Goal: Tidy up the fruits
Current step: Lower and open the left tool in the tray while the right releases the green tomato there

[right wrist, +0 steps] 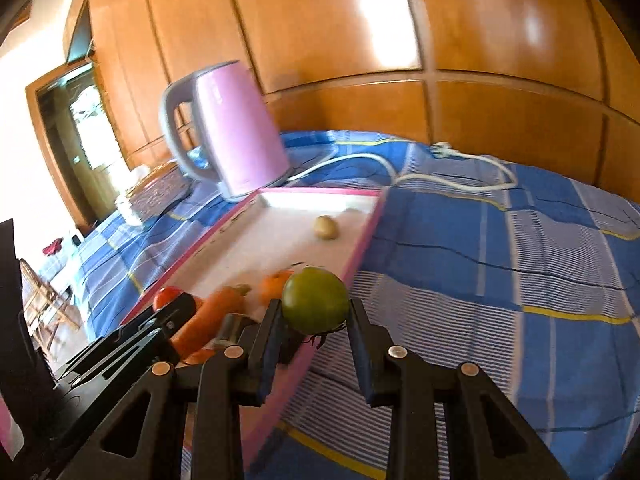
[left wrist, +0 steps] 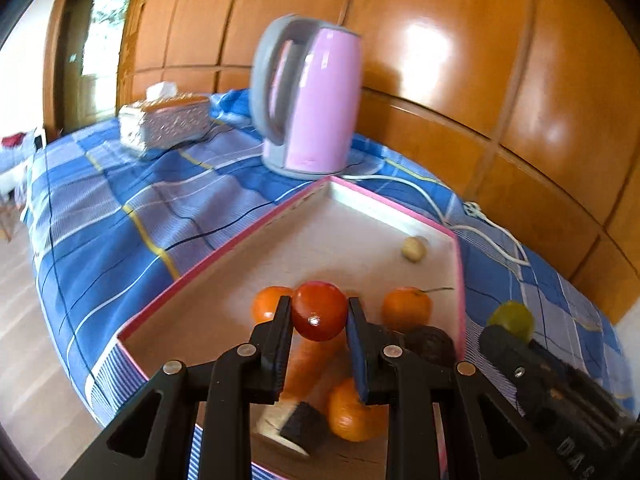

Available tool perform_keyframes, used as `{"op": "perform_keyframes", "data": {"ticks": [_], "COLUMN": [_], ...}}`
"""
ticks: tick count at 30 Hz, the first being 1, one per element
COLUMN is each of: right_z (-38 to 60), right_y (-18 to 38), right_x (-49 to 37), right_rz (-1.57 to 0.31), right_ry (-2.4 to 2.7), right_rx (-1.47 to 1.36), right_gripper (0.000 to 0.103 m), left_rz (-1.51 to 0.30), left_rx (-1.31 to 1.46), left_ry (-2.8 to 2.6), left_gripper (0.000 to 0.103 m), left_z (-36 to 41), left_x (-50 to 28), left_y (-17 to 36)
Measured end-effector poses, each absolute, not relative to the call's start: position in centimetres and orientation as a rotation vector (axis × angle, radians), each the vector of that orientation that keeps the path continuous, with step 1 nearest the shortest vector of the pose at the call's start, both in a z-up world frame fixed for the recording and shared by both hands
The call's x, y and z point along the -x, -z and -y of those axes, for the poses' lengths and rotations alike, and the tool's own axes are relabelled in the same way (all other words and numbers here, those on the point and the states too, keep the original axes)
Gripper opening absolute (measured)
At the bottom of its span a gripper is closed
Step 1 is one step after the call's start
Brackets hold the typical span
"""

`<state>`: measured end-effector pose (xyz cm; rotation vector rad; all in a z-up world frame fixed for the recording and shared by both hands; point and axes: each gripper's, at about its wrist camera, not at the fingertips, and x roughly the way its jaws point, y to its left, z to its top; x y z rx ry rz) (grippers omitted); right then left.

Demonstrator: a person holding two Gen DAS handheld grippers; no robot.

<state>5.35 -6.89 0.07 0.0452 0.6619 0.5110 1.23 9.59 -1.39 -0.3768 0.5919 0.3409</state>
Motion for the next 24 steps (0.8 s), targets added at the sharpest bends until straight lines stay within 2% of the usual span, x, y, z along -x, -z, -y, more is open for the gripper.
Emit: {"op": "perform_keyframes", "data": {"ticks": [9,24], "right_z": [3.1,1.5], "right_y": [-0.1,0.7], "right_x": [-6.8,-8.5], "right_rz": [-0.706,-0.792], "right_ry": [-0.576,-0.596], "right_rx": [-0.042,-0.081], "right_gripper": [0.033,0.035], "left_rz": [-0.612,-0.638], "left_rx": [0.490,0.446], "left_ry": [-0.366,-0.418], "left_gripper": [0.026,0.028], "left_z": [-12.7,-12.6], "left_x": [-1.5,-2.1], "left_y": [1.9,2.3]}}
